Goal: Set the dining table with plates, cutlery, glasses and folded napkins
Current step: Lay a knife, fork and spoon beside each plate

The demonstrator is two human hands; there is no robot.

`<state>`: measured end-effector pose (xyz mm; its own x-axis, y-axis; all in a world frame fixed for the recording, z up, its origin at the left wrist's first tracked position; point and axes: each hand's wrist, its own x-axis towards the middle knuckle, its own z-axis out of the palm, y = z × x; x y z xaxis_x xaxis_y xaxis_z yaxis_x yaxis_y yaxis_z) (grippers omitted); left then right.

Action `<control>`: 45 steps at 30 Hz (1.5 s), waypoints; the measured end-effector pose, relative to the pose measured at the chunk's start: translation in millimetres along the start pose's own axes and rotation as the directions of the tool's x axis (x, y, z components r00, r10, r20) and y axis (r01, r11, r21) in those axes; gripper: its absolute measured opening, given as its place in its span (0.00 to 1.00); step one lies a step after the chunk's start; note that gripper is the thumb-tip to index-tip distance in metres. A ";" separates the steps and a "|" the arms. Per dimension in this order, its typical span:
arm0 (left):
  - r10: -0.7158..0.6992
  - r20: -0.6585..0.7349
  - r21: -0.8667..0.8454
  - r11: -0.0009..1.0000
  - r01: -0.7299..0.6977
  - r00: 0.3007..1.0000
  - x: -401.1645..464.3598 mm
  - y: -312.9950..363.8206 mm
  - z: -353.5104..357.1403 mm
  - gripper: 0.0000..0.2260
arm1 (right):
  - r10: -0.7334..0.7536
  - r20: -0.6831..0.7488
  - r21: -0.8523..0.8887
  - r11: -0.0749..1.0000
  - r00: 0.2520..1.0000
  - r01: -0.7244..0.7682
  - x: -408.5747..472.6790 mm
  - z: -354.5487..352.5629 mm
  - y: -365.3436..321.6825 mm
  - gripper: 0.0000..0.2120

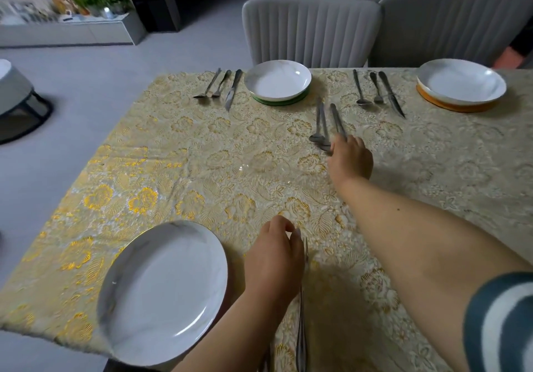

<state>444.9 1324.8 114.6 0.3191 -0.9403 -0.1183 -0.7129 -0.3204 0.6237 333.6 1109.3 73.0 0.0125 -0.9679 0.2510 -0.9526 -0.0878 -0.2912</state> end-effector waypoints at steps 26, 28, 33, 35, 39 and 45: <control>0.264 -0.252 -0.247 0.913 -0.326 0.931 18.8 34.4 -38.6 0.22 | 0.289 -0.025 0.786 0.597 0.957 -0.160 -138.9 -167.9 -85.8 0.07; 0.336 -0.371 -0.180 0.889 -0.422 0.866 16.8 36.1 -46.1 0.11 | 0.284 0.048 0.829 0.523 0.958 -0.197 -146.8 -180.2 -91.1 0.07; 0.401 -0.450 -0.101 0.865 -0.492 0.798 14.2 35.1 -57.6 0.04 | 0.220 0.172 0.912 0.334 0.960 -0.240 -151.6 -195.1 -79.2 0.05; 0.330 -0.329 -0.223 0.884 -0.412 0.885 11.0 36.8 -58.7 0.07 | 0.237 0.206 0.853 0.432 0.950 -0.292 -159.9 -187.3 -61.3 0.07; 0.102 0.129 -0.570 0.821 -0.010 0.986 2.6 40.1 -53.1 0.08 | 0.182 0.459 0.631 0.622 0.870 -0.463 -194.8 -159.1 -32.9 0.04; 0.024 0.364 -0.577 0.791 0.205 0.931 -19.3 24.4 -14.4 0.10 | 0.273 0.552 0.521 0.625 0.788 -0.582 -227.7 -129.5 -19.0 0.03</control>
<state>430.4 1336.8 143.2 0.0522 -0.9250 -0.3765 -0.1384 -0.3800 0.9146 309.5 1361.8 140.9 -0.0827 -0.9163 -0.3918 -0.4440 0.3859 -0.8087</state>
